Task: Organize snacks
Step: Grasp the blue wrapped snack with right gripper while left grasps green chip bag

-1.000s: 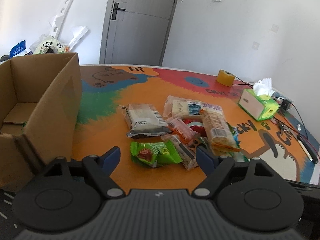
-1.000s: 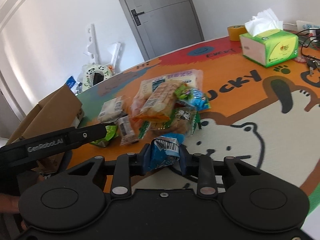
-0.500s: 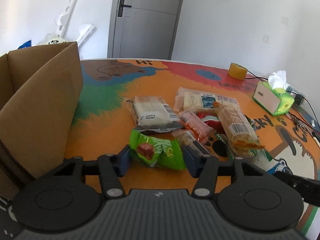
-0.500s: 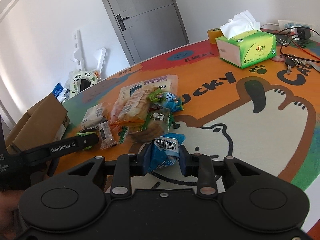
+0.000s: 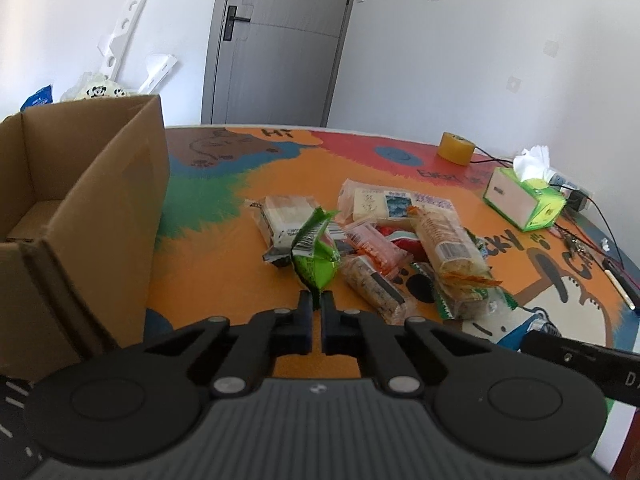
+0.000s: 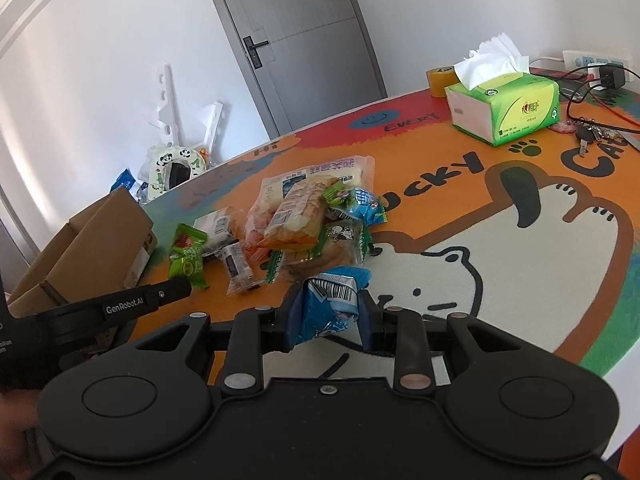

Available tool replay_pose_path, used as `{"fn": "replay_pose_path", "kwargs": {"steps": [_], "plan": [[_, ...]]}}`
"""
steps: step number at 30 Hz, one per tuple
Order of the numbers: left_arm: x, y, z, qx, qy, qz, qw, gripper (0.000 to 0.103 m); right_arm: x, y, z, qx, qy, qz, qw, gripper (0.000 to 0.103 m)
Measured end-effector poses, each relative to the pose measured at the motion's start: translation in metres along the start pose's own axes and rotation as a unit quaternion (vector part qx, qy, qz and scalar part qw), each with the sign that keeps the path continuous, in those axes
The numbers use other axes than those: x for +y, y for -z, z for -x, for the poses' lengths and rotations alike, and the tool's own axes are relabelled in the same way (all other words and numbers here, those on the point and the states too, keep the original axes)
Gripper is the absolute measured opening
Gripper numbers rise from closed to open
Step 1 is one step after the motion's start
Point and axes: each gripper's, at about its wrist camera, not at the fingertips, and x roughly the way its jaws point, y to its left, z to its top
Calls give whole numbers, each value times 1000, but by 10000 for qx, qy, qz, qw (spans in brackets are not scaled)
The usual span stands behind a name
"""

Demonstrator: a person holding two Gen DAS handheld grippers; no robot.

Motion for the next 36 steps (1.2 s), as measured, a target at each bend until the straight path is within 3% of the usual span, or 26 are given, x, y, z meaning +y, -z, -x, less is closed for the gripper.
{"fn": "replay_pose_path", "kwargs": {"steps": [9, 14, 15, 17, 18, 19, 21, 36], "plan": [[-2, 1, 18, -75, 193, -4, 9998, 2, 7, 0, 8, -95, -13, 18, 10000, 30], [-5, 4, 19, 238, -2, -47, 9997, 7, 9, 3, 7, -60, -28, 1, 10000, 30], [-5, 5, 18, 270, 34, -46, 9996, 12, 9, 3, 6, -41, -33, -6, 10000, 30], [-4, 6, 16, 296, 119, -42, 9995, 33, 9, 4, 4, -13, -42, -18, 10000, 30], [-5, 6, 16, 271, 107, -46, 9996, 54, 9, 4, 3, -1, -39, -22, 10000, 30], [-5, 6, 17, 197, 72, -42, 9998, 65, 8, 4, 2, 8, -37, -28, 10000, 30], [-5, 6, 17, 47, -37, -46, 10000, 66, 7, 4, 1, 16, -39, -44, 10000, 30], [-5, -2, -22, 155, -357, 41, 9992, 66, -10, 2, -8, 105, 60, -195, 9997, 30]]}}
